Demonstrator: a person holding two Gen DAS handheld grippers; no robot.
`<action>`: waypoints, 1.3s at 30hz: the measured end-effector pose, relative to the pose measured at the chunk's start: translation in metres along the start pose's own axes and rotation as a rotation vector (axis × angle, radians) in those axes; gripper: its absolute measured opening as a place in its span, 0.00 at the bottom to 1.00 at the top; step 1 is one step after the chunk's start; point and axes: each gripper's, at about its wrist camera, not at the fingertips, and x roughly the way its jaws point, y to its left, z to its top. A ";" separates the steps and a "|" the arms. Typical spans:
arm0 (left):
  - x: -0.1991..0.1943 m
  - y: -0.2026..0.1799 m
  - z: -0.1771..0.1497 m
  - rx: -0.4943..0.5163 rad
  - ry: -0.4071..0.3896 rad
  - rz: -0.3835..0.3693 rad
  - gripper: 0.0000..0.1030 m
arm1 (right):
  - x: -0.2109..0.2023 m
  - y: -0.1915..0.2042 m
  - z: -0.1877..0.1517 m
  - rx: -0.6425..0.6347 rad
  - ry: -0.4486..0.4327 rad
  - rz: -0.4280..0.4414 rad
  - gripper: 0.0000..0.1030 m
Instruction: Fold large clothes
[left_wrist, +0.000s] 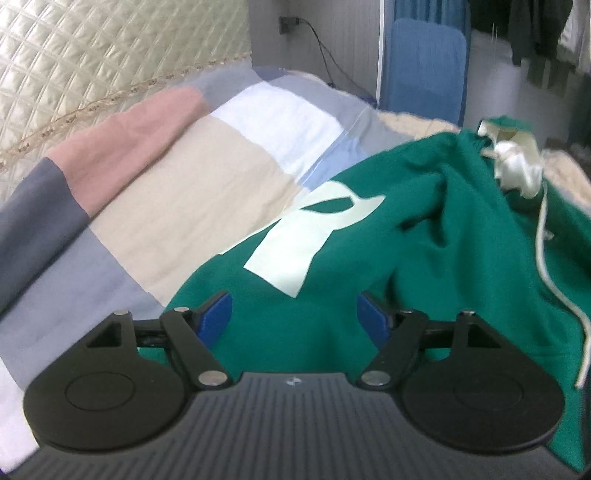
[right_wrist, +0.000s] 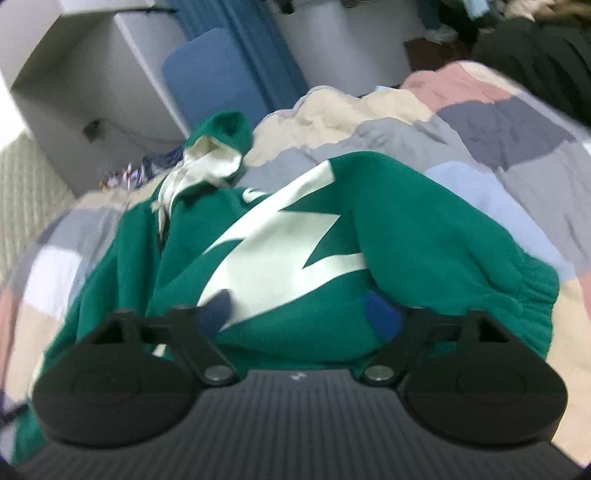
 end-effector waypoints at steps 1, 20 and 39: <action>0.007 -0.001 0.000 0.016 0.011 0.006 0.78 | 0.001 -0.003 0.001 0.032 0.005 0.006 0.87; 0.053 -0.007 0.005 -0.025 0.092 0.007 0.81 | 0.025 -0.046 0.028 -0.215 -0.007 -0.247 0.88; -0.010 -0.019 0.002 -0.124 -0.073 -0.194 0.81 | -0.020 -0.023 0.049 -0.405 -0.115 -0.300 0.14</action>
